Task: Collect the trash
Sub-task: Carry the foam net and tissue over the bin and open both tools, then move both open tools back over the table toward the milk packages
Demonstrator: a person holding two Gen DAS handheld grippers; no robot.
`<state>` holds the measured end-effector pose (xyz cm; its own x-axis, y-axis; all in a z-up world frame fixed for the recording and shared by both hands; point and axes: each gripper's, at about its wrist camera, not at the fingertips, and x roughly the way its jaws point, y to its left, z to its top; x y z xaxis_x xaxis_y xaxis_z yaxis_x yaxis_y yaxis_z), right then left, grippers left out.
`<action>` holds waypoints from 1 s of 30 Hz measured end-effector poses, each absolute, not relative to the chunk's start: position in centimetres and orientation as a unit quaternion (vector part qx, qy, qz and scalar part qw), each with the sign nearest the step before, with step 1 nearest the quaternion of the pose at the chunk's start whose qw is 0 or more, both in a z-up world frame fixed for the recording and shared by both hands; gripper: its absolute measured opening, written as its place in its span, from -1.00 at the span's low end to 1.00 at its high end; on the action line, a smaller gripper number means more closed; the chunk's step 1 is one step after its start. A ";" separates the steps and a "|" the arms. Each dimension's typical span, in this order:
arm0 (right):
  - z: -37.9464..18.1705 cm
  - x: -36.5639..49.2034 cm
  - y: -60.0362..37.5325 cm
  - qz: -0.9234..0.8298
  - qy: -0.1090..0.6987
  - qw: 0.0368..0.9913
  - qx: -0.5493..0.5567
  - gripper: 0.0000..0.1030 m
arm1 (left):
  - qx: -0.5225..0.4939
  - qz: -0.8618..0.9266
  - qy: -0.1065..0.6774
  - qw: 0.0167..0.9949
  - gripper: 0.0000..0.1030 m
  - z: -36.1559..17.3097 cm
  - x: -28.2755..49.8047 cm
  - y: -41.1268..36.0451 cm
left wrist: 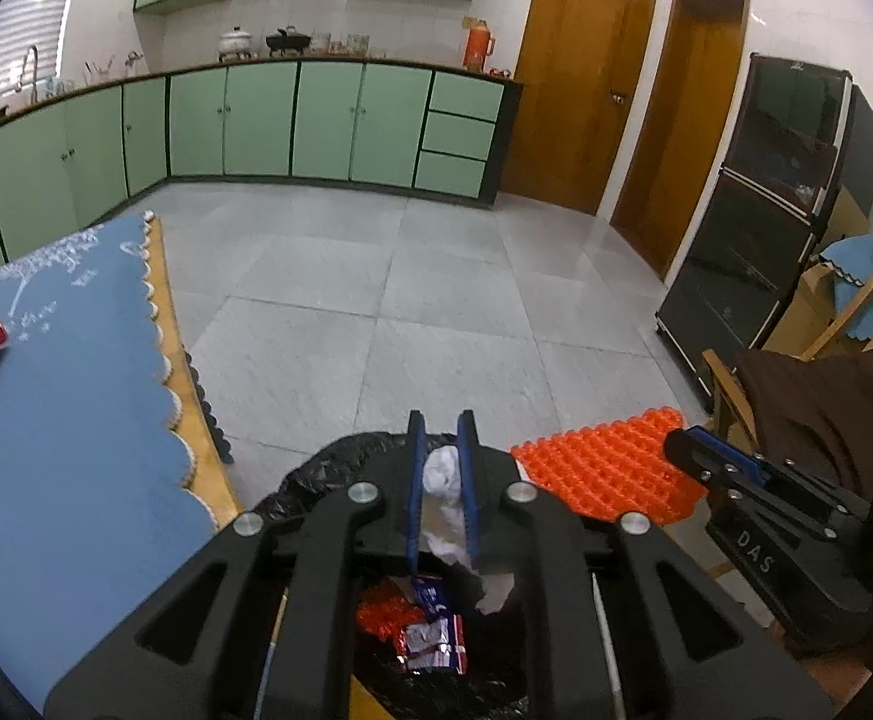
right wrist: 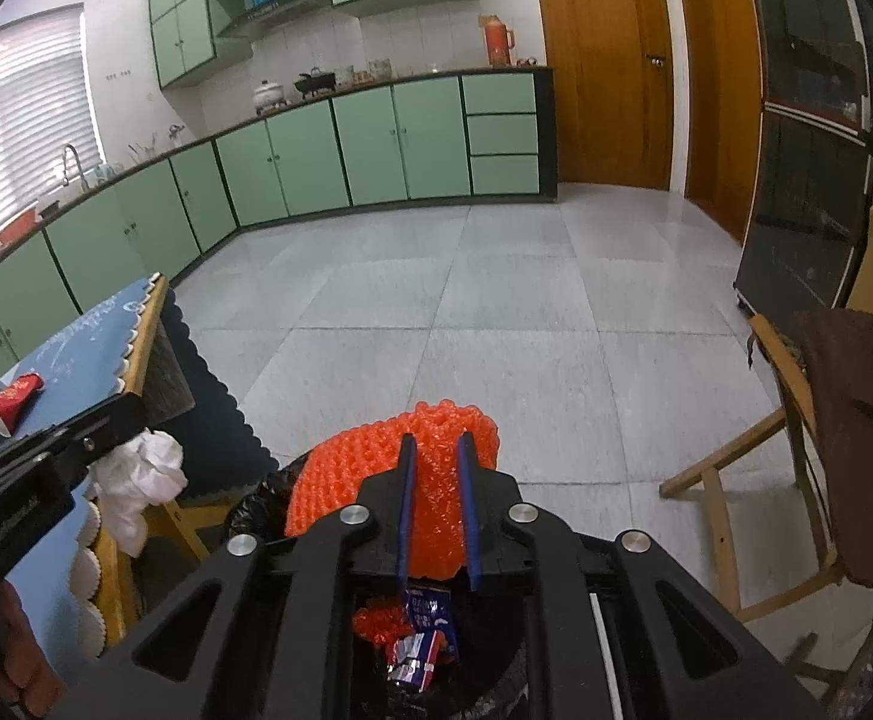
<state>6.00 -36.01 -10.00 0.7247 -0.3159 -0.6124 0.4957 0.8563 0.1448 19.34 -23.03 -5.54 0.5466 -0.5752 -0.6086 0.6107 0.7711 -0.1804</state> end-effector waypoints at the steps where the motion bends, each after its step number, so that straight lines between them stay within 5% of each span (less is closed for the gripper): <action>1: -10.2 6.2 -36.0 -0.220 0.302 0.915 0.152 -0.66 | 0.027 -0.337 0.338 0.878 -0.76 -5.7 19.4 -23.1; 7: -10.8 6.5 -36.2 -0.219 0.308 0.912 0.158 -0.50 | 0.022 -0.341 0.335 0.878 -0.32 -5.3 19.3 -22.7; 15: -10.4 6.3 -36.1 -0.220 0.300 0.914 0.159 -0.39 | 0.014 -0.340 0.323 0.883 -0.29 -4.1 18.9 -21.6; 24: -7.8 6.5 -33.4 -0.197 0.260 0.934 0.148 0.02 | 0.000 -0.286 0.279 0.917 -0.11 -1.4 18.5 -15.8; 30: -5.4 8.9 -29.2 -0.152 0.239 0.950 0.129 0.04 | 0.005 -0.197 0.256 0.946 -0.10 -0.3 19.3 -9.5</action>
<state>8.90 -29.16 -5.37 0.8395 -0.2279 -0.4932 0.3515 0.9200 0.1732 19.32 -9.46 -0.26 0.7909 -0.3712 -0.4865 0.3761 0.9220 -0.0921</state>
